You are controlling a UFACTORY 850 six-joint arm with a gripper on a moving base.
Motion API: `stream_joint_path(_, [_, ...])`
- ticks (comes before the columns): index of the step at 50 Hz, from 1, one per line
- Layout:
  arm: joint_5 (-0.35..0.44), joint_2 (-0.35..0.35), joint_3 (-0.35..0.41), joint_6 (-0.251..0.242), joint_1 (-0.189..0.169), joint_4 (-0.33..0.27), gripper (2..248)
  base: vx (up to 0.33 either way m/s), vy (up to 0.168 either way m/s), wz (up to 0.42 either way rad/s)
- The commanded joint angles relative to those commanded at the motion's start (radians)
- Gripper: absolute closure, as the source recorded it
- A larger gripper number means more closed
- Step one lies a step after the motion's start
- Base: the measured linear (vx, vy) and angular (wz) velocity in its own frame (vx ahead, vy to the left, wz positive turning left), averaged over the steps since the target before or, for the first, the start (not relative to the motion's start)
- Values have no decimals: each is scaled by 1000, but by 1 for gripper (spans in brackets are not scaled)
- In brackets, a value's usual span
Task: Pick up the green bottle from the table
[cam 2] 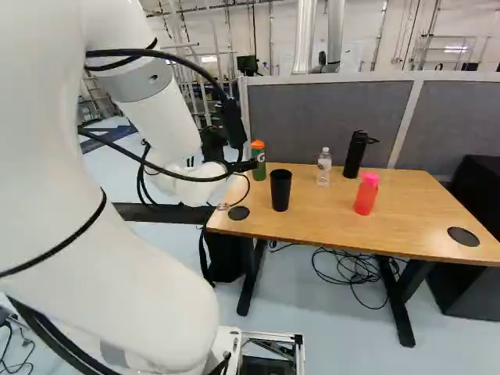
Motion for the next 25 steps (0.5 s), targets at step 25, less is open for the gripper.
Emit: stream_joint_path(25, [-84,-73,-133,0,-28,0,3,0,0,0])
